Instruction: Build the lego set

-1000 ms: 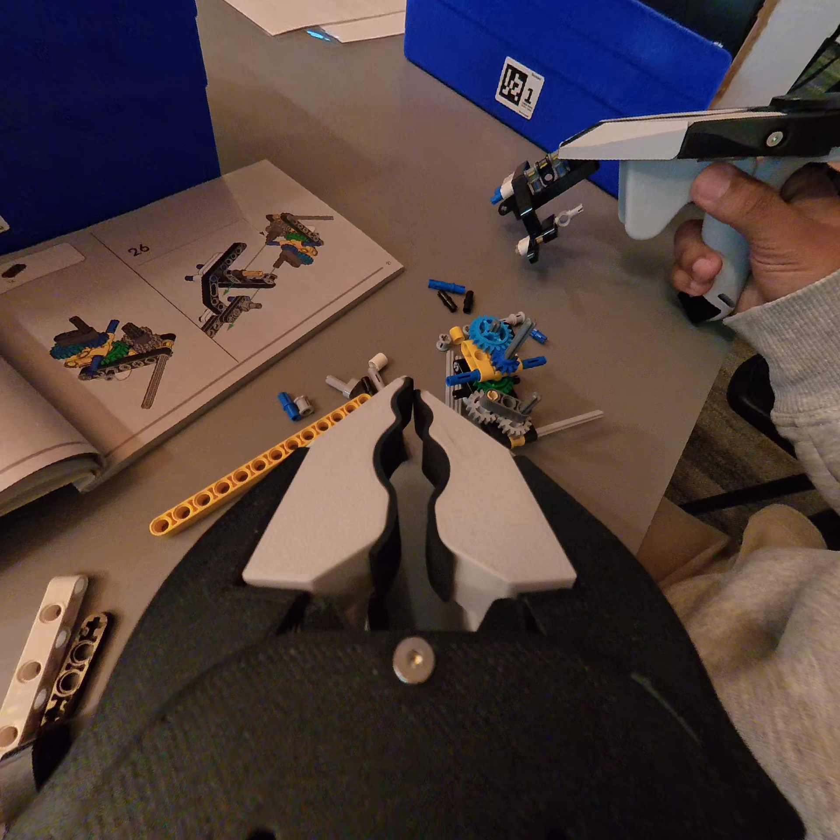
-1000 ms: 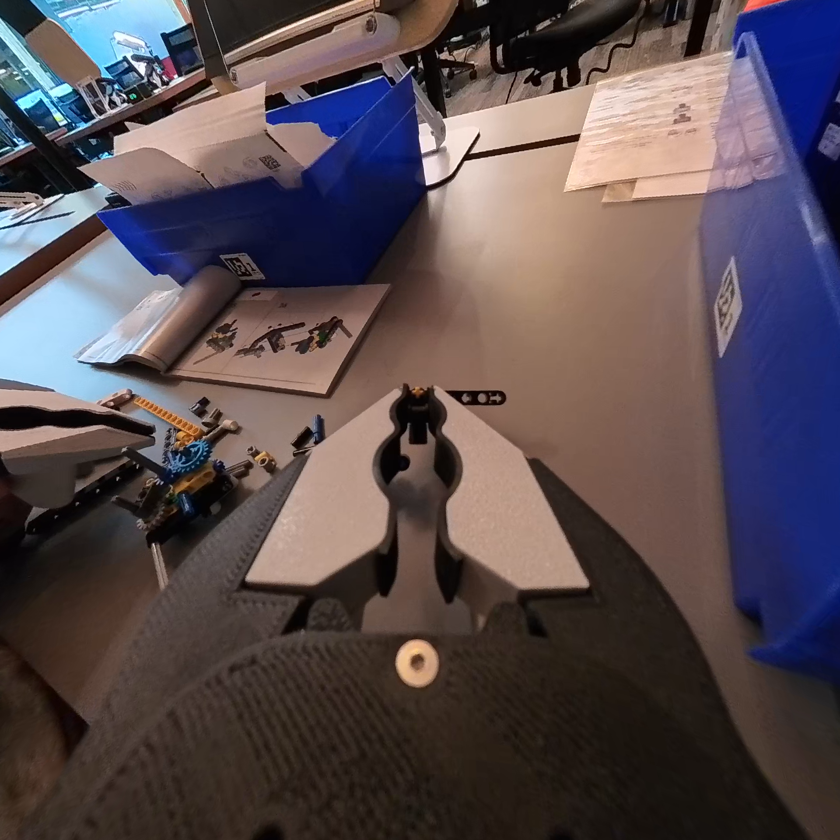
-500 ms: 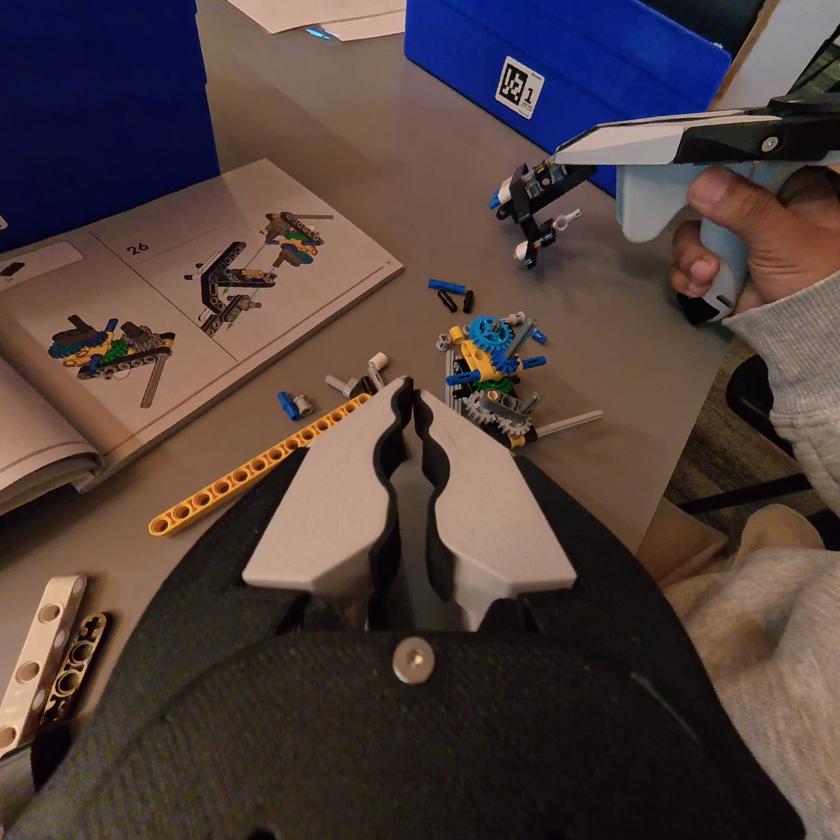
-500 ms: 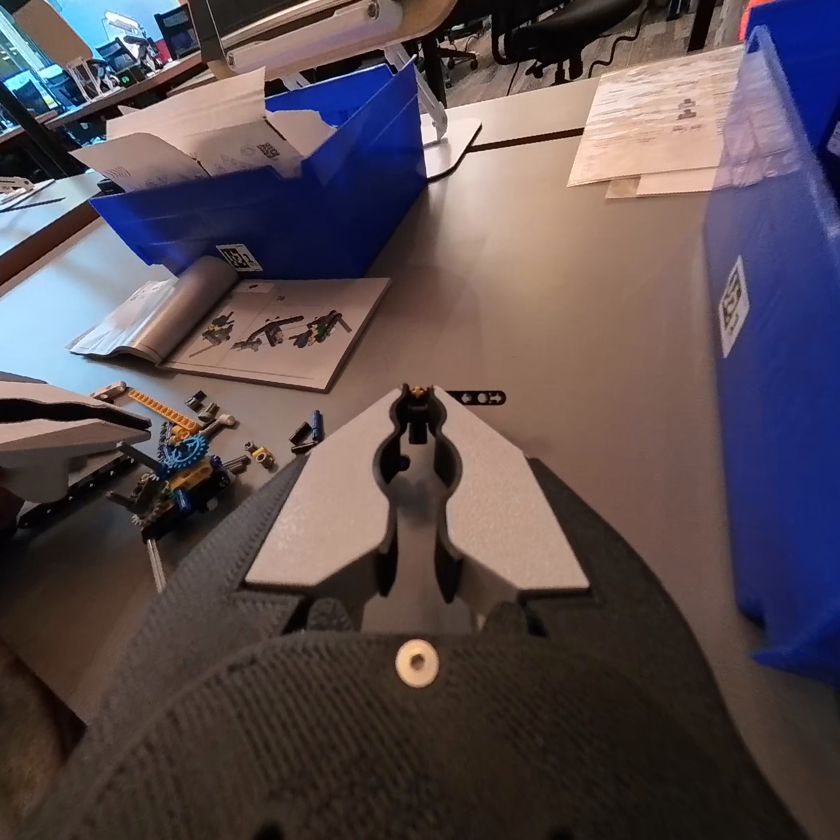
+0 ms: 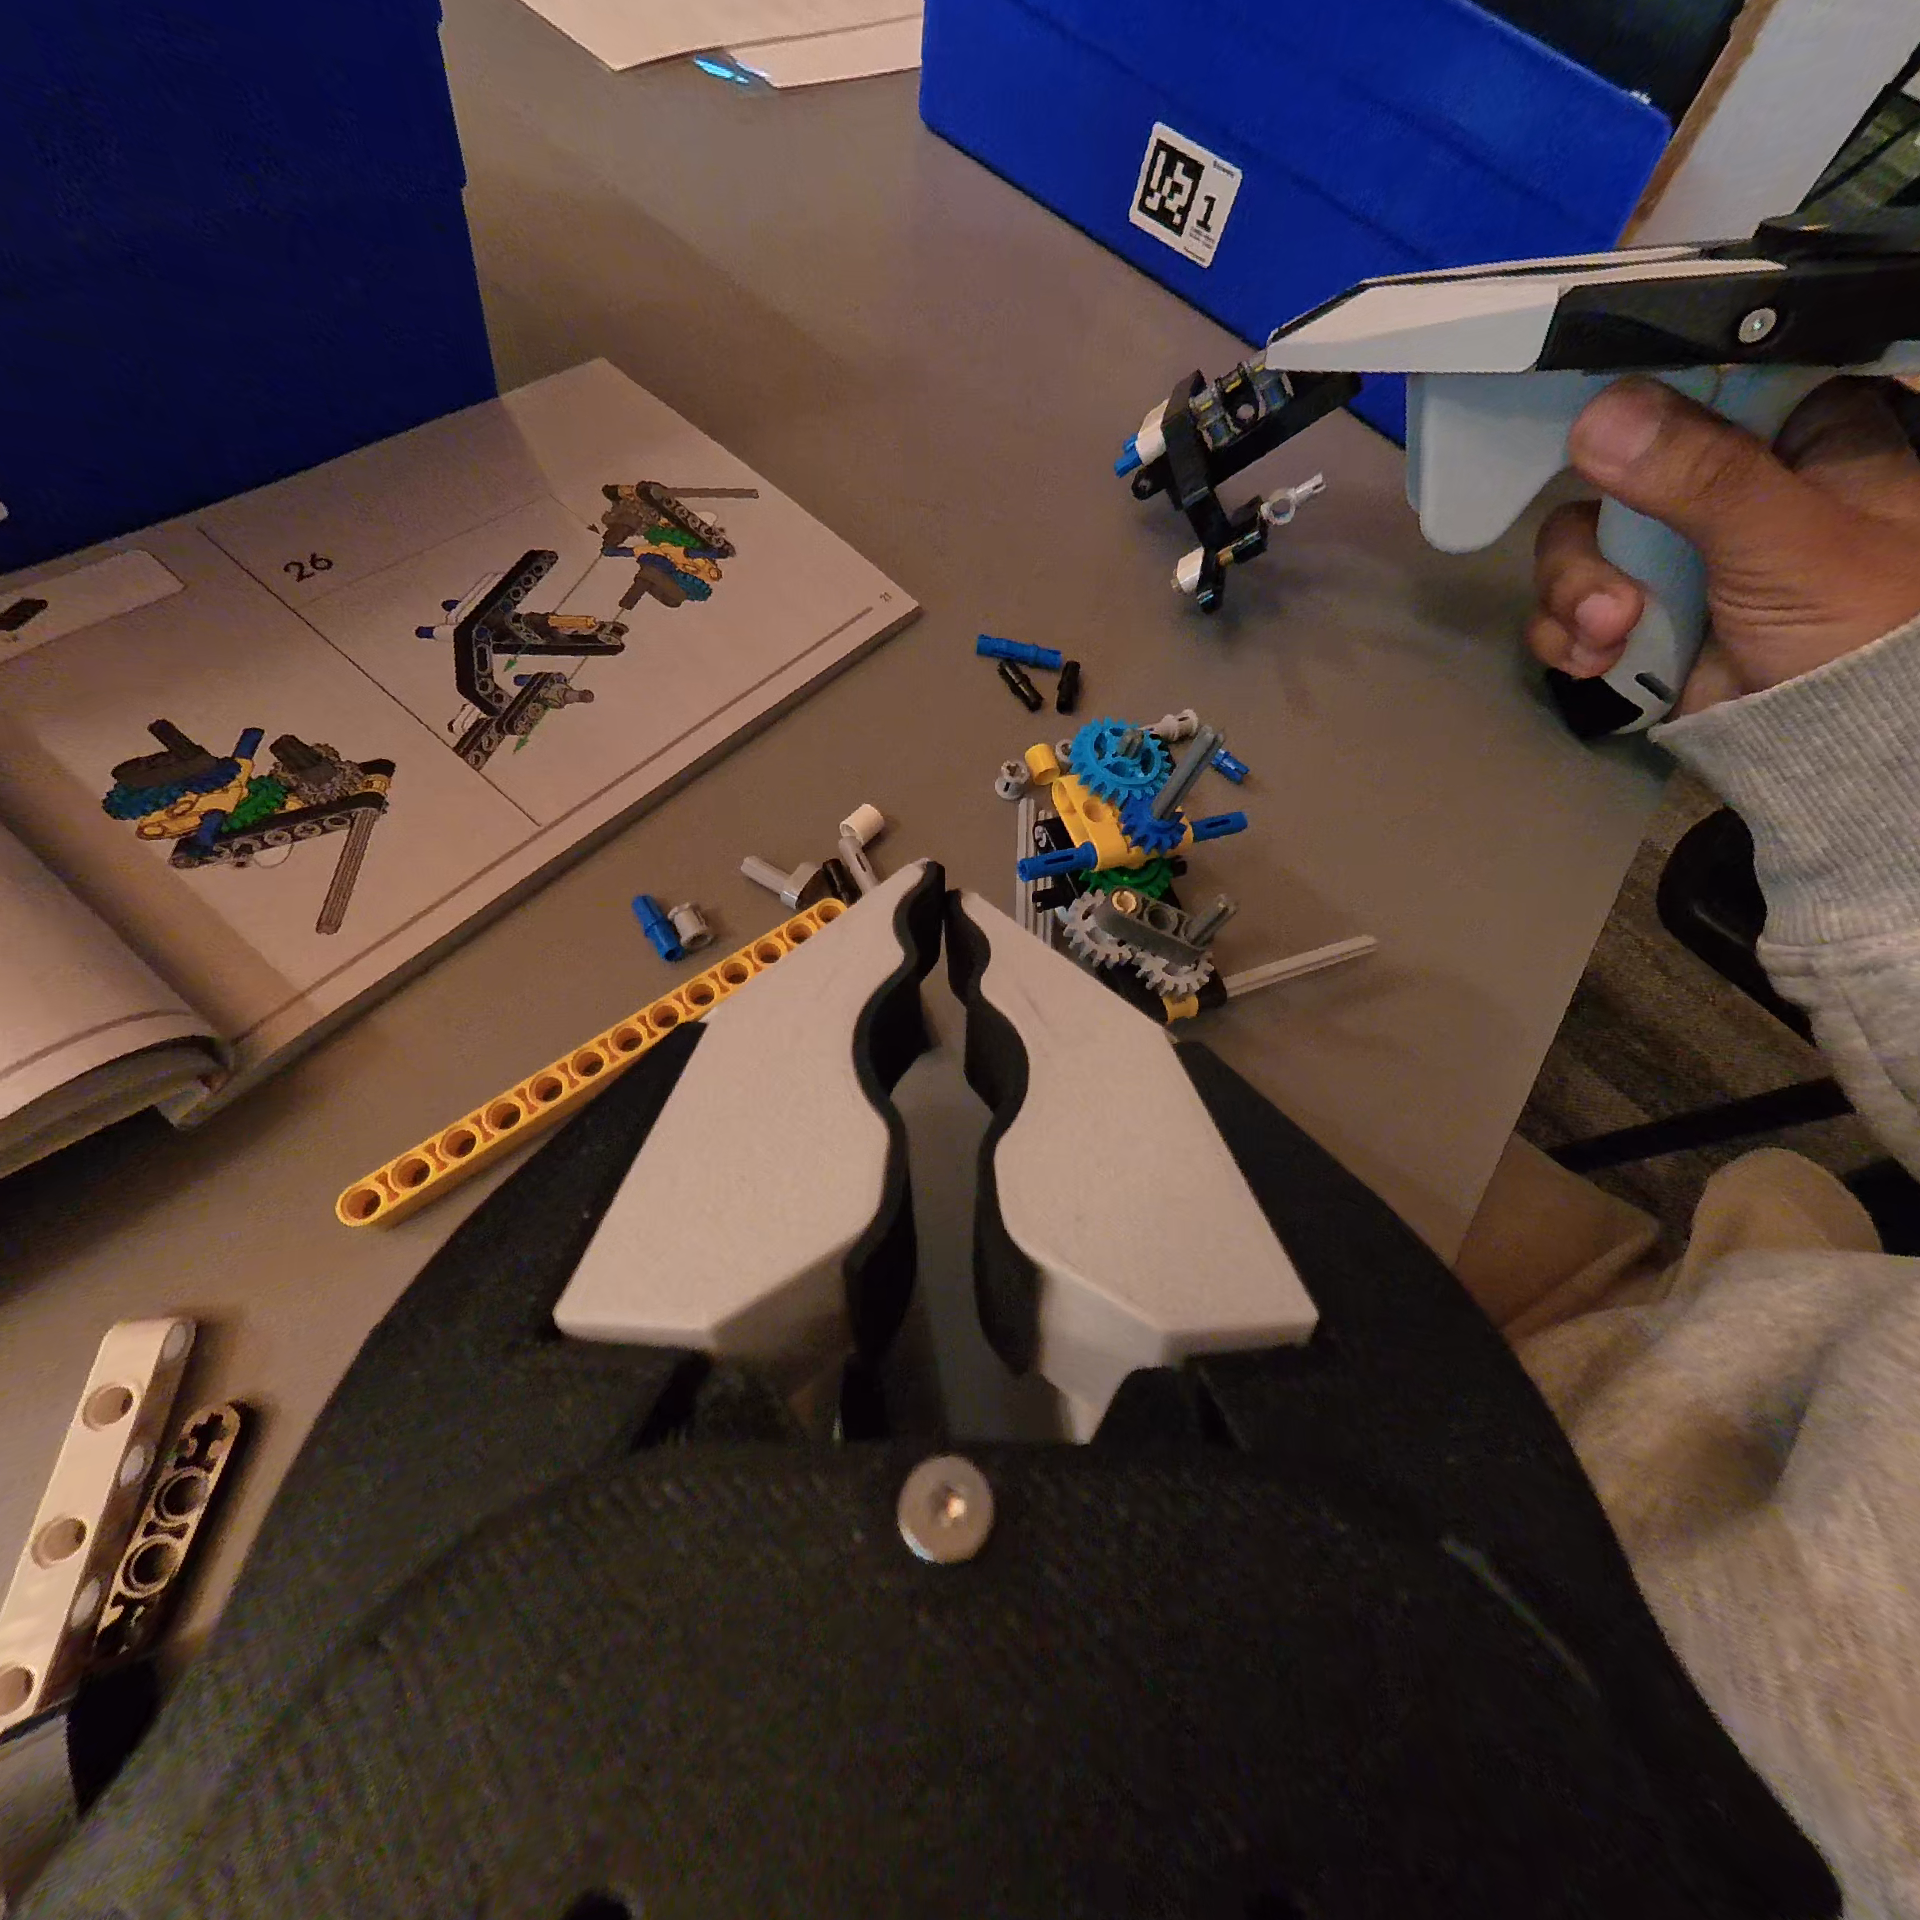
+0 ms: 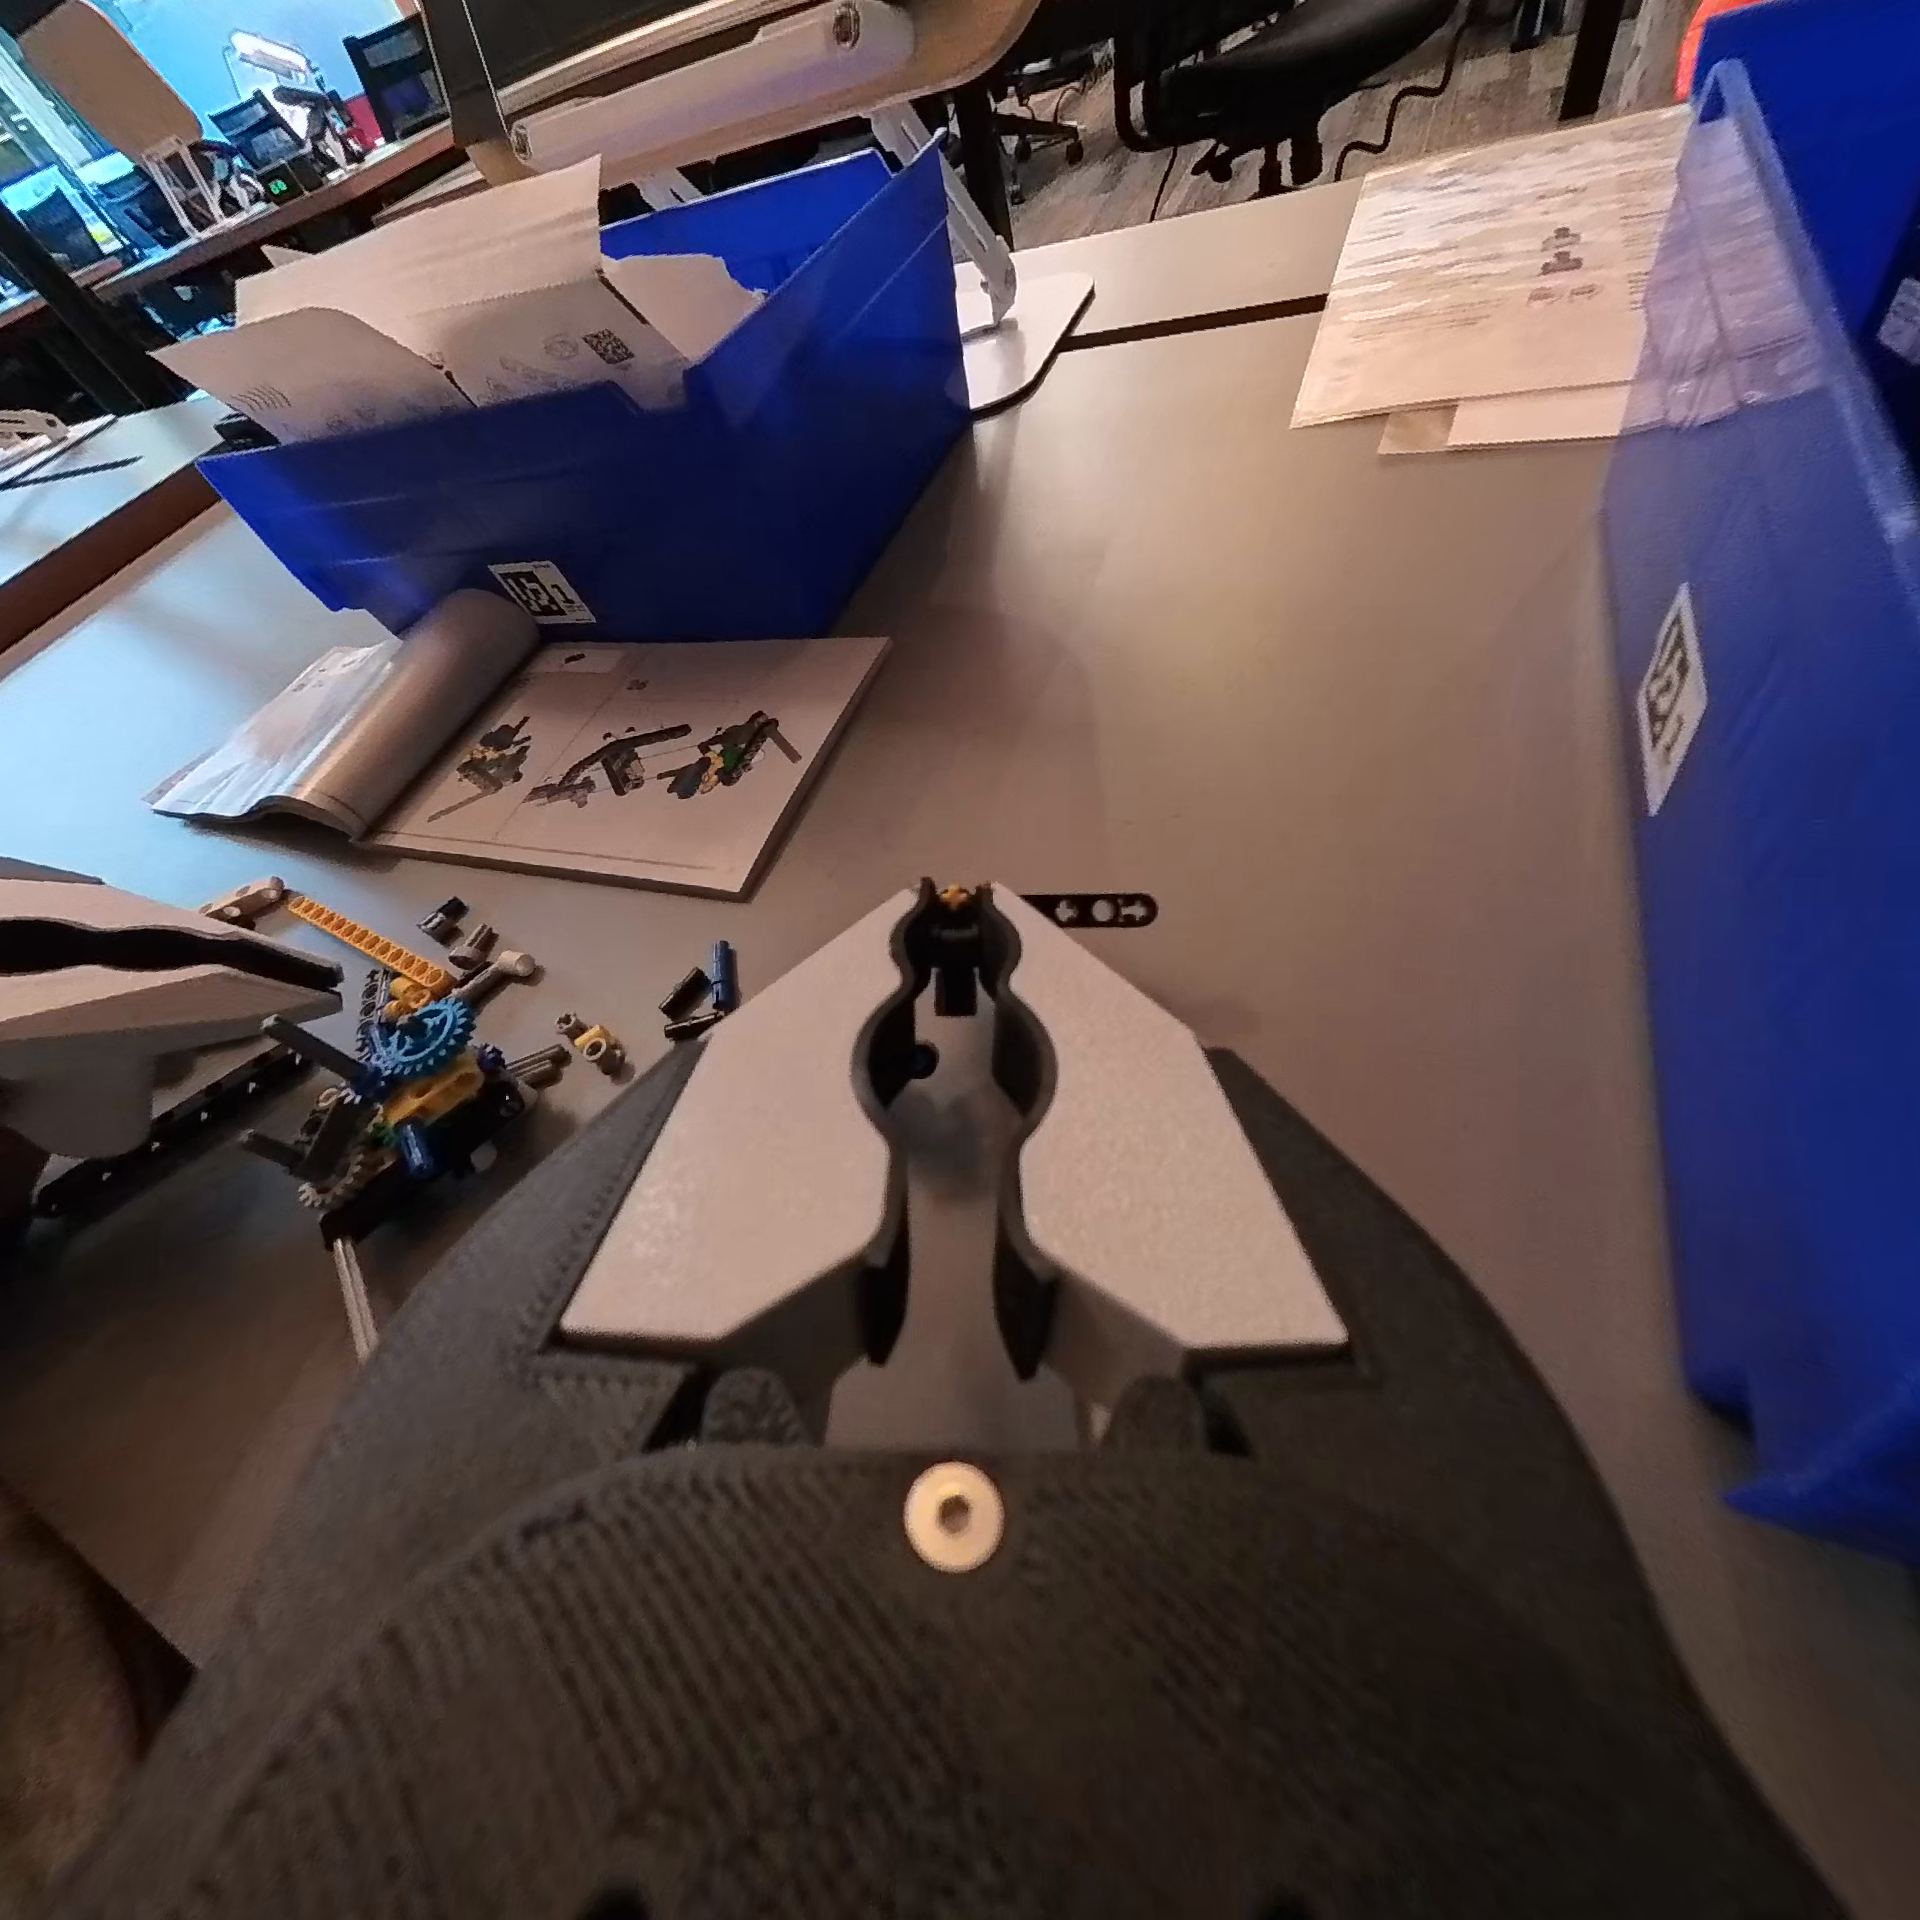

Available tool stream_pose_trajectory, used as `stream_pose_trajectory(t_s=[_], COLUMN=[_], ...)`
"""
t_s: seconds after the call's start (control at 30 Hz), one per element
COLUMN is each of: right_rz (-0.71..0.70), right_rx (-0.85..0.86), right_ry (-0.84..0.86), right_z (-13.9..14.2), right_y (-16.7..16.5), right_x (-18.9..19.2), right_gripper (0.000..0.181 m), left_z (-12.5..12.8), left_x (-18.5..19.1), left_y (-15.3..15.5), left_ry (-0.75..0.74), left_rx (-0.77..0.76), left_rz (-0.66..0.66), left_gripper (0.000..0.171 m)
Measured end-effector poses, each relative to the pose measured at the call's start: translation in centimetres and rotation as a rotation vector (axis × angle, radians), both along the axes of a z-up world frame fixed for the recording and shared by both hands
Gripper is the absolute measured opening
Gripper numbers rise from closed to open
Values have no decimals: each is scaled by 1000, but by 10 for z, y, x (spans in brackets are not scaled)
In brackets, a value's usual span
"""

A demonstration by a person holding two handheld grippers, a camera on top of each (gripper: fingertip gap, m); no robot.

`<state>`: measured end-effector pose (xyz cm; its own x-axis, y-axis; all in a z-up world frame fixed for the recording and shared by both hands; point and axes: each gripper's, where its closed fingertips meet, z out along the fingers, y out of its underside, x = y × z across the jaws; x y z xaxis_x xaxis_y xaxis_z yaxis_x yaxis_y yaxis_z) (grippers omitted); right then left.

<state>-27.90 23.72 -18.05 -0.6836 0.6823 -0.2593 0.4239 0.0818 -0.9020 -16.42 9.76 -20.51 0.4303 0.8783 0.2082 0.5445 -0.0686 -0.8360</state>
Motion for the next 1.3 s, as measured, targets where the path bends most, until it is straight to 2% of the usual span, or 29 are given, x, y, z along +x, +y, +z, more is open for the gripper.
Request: stream_pose_trajectory(t_s=[0.37,0.5,0.67,0.8,0.97,1.13,1.3], right_rz=[-5,71,197,266,369,471,543], right_rx=[-31,-161,-230,-249,-252,-304,-363], right_ry=[14,116,317,411,418,394,353], right_z=[5,33,70,83,82,84,86], right_y=[0,-13,-39,-60,-86,-97,-100], right_x=[0,13,47,71,96,115,126], right_gripper=[6,5,5,5,5,5,5], left_z=[-1,3,16,36,64,85,93], left_x=[0,1,10,23,33,39,41], left_y=[1,0,6,22,31,28,23], left_ry=[-8,11,83,110,183,207,113], left_rx=[10,26,69,212,397,633,915], left_rz=[-6,-6,-45,-115,-183,-245,-293], left_gripper=[0,2,25,42,51,53,45])
